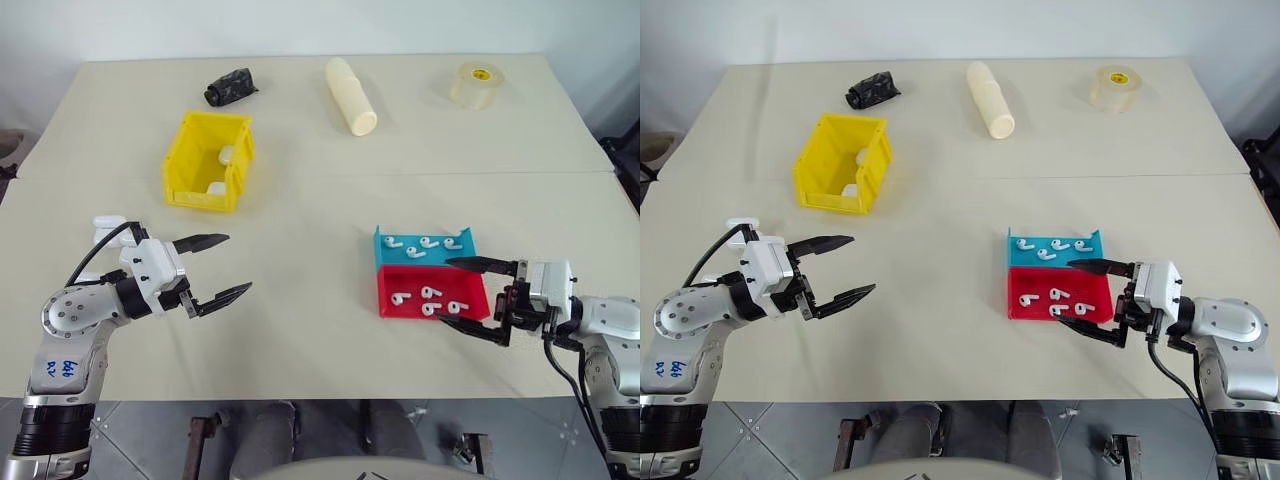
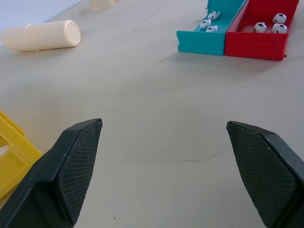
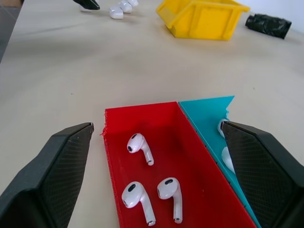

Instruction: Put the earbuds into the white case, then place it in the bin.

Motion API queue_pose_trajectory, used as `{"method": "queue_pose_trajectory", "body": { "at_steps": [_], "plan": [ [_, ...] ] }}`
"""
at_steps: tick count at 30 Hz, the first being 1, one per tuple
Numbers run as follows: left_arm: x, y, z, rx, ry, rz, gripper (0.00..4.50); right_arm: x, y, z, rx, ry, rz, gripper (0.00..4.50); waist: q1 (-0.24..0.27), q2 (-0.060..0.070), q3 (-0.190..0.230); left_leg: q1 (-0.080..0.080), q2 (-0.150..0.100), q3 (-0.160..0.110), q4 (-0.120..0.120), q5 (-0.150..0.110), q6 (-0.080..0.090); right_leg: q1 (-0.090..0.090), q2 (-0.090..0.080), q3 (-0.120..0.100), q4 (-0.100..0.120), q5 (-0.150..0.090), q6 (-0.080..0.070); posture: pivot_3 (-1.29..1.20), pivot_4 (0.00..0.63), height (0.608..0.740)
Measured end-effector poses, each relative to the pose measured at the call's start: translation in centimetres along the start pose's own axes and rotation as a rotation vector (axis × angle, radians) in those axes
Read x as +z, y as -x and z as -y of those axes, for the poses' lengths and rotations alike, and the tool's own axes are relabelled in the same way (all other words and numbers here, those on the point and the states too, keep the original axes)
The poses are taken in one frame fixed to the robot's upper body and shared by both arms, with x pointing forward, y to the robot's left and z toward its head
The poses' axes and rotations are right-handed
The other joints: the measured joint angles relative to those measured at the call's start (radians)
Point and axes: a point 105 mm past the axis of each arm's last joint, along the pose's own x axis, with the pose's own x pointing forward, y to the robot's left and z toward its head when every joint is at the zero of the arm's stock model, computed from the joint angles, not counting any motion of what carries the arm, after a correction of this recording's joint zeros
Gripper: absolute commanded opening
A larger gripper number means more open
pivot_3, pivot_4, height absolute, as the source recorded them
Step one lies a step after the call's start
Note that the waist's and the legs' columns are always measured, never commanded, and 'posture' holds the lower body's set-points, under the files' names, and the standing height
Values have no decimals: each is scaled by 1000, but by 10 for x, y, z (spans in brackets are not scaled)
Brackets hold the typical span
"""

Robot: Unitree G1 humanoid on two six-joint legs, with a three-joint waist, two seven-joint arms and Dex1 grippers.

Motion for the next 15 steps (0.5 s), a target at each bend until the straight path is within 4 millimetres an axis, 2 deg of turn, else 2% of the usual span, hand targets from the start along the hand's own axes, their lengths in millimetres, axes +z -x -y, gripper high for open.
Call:
{"method": "queue_pose_trajectory", "body": {
  "at_steps": [4, 8, 12, 15],
  "plan": [
    [-7, 5, -2, 71, 25, -12, 4463, -2, -3, -2, 5, 11, 28, 4500, -3, 0, 0, 0, 0, 0, 0, 0, 0, 0, 0, 0, 0, 0, 0, 0, 150, 740],
    [-19, 21, -4, 243, 141, -43, 4463, 2, -23, -4, 44, 18, 97, 4500, -5, -1, 0, 1, 3, 0, 0, 0, -1, 0, 2, 1, 1, 0, 0, 0, 150, 740],
    [-29, 56, -6, 487, 221, -91, 4463, 11, -42, -7, 86, 34, 171, 4500, -2, -1, 0, 1, 2, 0, 1, -1, -1, 0, 2, 1, 0, 0, 0, 0, 150, 740],
    [-40, 90, 11, 696, 294, -136, 4463, 21, -55, -13, 130, 57, 246, 4500, -3, -1, 0, 1, 3, 0, 1, -2, -1, 1, 2, 2, -1, 0, 0, 0, 150, 740]
  ]
}}
